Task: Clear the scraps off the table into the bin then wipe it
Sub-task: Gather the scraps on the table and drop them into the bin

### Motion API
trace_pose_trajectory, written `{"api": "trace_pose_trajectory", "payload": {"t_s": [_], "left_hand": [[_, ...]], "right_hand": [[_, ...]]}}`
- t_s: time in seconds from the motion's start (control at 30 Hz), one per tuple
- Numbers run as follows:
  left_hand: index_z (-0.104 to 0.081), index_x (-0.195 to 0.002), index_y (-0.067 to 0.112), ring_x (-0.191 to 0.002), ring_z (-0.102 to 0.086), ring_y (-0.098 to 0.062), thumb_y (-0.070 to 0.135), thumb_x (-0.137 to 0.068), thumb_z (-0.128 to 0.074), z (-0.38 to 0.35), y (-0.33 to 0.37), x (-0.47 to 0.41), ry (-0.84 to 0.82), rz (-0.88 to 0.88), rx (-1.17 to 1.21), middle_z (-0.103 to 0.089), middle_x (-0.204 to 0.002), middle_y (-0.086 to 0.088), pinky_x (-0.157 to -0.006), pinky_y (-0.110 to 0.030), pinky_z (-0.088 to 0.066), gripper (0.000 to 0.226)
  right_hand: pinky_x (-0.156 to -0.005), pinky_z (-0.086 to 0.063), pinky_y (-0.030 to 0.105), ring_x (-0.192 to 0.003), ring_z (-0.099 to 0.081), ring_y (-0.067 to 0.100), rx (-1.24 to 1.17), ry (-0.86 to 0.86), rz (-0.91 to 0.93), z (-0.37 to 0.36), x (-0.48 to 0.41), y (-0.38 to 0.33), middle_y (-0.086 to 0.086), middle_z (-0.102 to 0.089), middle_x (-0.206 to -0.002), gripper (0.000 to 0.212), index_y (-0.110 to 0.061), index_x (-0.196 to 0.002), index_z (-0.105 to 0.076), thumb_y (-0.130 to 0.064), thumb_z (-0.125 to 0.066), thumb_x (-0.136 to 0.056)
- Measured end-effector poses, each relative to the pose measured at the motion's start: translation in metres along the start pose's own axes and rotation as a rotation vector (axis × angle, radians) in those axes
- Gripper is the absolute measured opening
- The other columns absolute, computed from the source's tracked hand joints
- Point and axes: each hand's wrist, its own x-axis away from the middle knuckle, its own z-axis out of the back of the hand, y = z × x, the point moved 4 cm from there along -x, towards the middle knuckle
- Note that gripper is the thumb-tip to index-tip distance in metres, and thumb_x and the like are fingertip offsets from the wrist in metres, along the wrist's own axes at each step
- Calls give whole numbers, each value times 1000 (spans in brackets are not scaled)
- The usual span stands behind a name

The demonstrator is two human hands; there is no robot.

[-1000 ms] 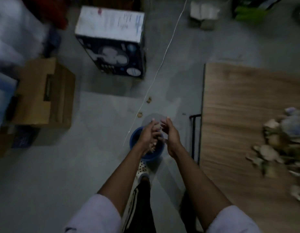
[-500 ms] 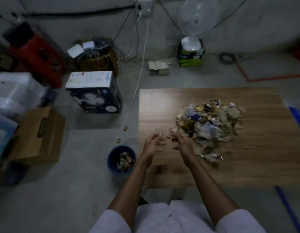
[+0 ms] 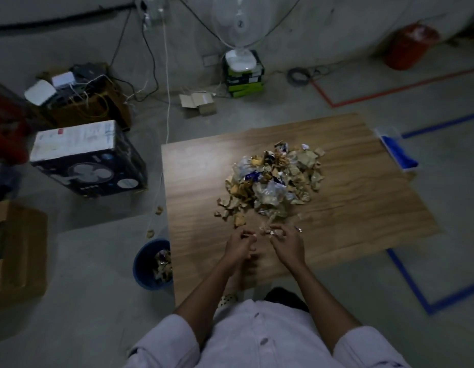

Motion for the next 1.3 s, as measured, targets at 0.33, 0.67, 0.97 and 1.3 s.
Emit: {"api": "trace_pose_trajectory", "payload": {"t_s": [0.33, 0.67, 0.97, 1.3], "left_hand": [[-50, -140, 23, -84, -65, -17, 6, -98, -61, -27, 19, -52, 13, 25, -9, -65, -115, -1, -63, -31, -54, 47], [-62, -116, 23, -102, -68, -29, -6, -92, -62, -68, 58, -89, 178, 113, 311, -68, -116, -8, -85, -43, -59, 38], [-40, -151, 41, -140, -21, -22, 47, -79, -84, -69, 119, -101, 497, -210, -218, -4, -162, -7, -106, -37, -37, 85], [-33, -155, 39, -153, 9, -47, 37, -89, -73, -85, 112, -134, 158, -68, -815, 1, -170, -10, -120, -69, -7, 77]], "right_hand": [[-98, -43, 36, -135, -39, 38, 139, -27, -285, 14, -67, 45, 24, 2, -162, 118, -37, -156, -7, -22, -89, -72], [-94, -49, 34, -118, -55, 29, -6, -132, -171, 57, -155, 19, 11, -53, -138, 83, -21, -149, -38, -17, -80, -78], [-97, -47, 36, -126, -40, 34, 33, 22, -188, 110, -189, 15, 13, -22, -142, 96, -19, -127, -36, -37, -98, -56], [-92, -37, 31, -139, -26, 34, -154, -46, -254, 108, -173, 21, 13, -12, -151, 112, -28, -143, -27, -32, -99, -56]]}}
